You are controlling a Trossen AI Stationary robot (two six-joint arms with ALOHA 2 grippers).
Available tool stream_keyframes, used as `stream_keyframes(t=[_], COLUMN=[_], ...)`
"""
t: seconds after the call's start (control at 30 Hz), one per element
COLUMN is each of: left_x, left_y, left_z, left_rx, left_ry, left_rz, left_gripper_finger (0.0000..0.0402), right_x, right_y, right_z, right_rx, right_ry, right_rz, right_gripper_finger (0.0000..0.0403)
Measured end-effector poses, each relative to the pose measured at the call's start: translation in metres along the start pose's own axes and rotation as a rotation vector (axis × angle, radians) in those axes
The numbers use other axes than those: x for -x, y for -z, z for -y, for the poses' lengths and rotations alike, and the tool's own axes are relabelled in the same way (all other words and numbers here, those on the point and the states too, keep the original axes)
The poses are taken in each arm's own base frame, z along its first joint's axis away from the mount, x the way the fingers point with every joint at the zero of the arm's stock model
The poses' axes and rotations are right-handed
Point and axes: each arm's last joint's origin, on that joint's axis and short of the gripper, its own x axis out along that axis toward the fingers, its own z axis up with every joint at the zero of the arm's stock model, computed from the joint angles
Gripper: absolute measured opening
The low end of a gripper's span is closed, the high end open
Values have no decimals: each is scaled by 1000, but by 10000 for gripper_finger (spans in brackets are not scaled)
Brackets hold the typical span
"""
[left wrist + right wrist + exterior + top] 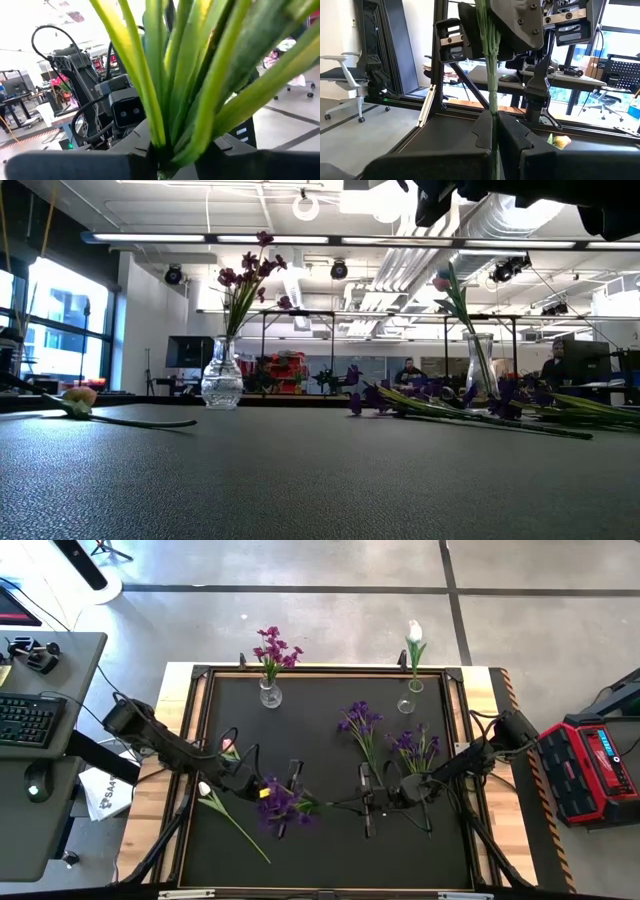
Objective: Sort flowers into vase by color
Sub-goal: Put the left violet flowers into the left transparent vase
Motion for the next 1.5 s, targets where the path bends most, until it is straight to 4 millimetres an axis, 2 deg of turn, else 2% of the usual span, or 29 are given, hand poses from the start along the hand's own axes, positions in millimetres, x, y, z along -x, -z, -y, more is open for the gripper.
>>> stream_keyframes(t=[0.17, 0.27, 0.4, 0.5, 0.6, 0.7, 0.83, 1.0, 1.13, 1.27, 1.5], left_x=[3, 6, 13, 19, 28, 38, 56, 86, 115, 140, 164], left_y=[0, 0, -5, -11, -16, -20, -25, -23, -21, -27, -35], left_z=[1, 2, 4, 8, 12, 13, 6, -26, -65, -102, -157], left_rx=[-9, -45, -63, -69, -94, -116, -124, -123, -67, 6, 83], left_ry=[-7, -70, -142, -152, -213, -318, -534, -717, -873, -1024, -1025], left_rz=[-50, -116, -185, -209, -270, -343, -458, -613, -713, -723, -678], left_gripper_finger=[33, 9, 7, 8, 9, 9, 9, 7, 7, 6, 6], right_x=[0, 0, 0, 1, 4, 8, 16, 21, 21, 18, 16], right_y=[3, 6, 7, 8, 6, 5, -1, -4, 1, 13, 19], right_z=[0, 0, 2, 4, 4, 3, -3, -11, -12, -10, -6], right_rx=[-10, -8, -26, -16, -7, 22, 45, 10, -23, -44, -60], right_ry=[18, 26, 95, 185, 273, 380, 421, 400, 401, 419, 436], right_rz=[-35, -60, -77, -102, -123, -164, -208, -218, -234, -266, -273], right_gripper_finger=[0, 0, 8, 40, 91, 144, 196, 220, 219, 210, 199])
